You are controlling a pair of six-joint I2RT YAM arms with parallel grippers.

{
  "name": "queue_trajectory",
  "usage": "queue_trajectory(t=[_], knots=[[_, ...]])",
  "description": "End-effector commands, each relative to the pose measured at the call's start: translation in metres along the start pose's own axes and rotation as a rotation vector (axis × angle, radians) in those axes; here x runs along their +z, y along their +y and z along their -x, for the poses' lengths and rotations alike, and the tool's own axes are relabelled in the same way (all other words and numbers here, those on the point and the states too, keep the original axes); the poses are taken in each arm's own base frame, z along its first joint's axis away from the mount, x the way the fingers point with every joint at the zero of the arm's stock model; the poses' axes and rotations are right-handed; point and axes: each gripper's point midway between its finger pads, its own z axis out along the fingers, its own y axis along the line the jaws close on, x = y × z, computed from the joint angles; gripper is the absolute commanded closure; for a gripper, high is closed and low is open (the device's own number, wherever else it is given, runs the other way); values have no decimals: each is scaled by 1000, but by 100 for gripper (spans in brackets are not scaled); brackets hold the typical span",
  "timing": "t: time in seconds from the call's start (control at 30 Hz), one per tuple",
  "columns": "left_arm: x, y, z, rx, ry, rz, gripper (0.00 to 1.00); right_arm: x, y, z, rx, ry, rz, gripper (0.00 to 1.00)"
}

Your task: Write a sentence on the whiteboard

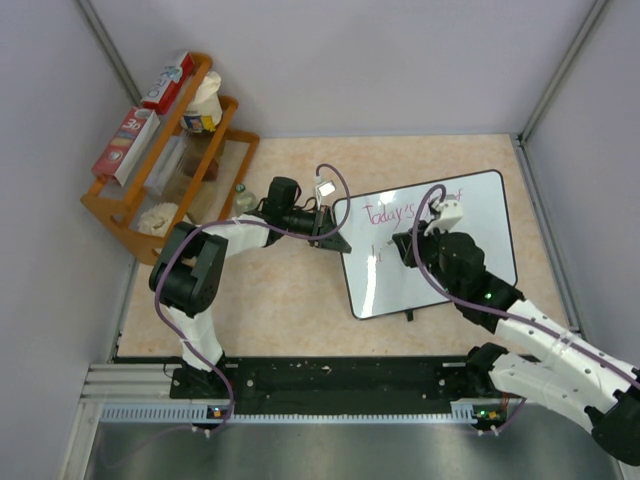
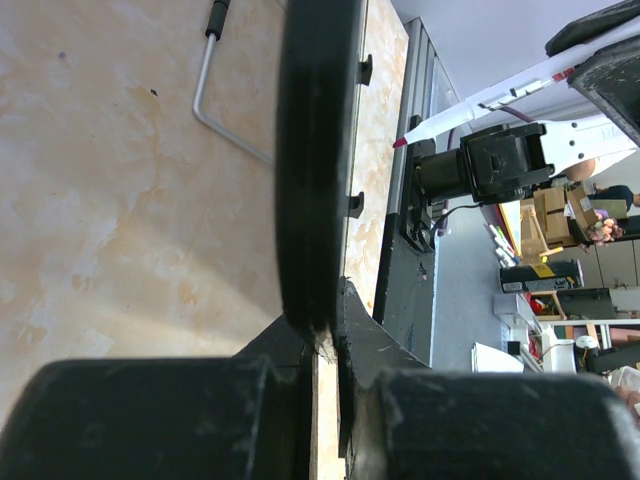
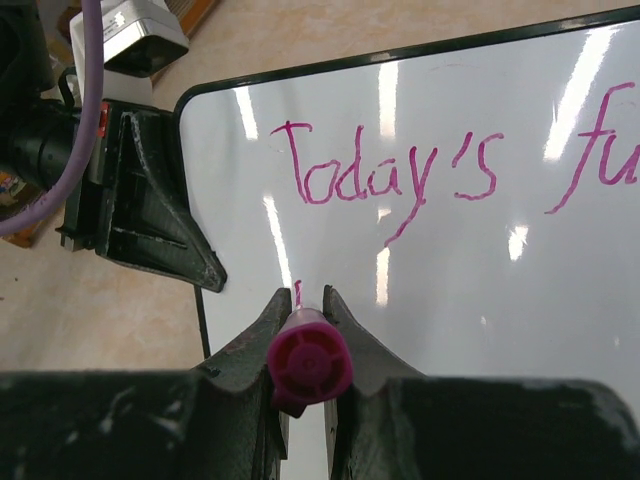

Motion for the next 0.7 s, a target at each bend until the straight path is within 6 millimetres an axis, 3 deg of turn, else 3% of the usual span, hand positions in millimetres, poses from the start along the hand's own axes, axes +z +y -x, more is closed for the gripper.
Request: queue_trajectory(t=[0.0,0.27,0.67], knots=[[4,-5,-22,44,56,-22,100,6,16,38,5,-94,26,100],[3,-6,-23,43,56,-22,100,16,13,35,-7,-81,-4,100],[4,-5,-22,44,56,-21,100,21,-3,4,-22,-23,-55,100]])
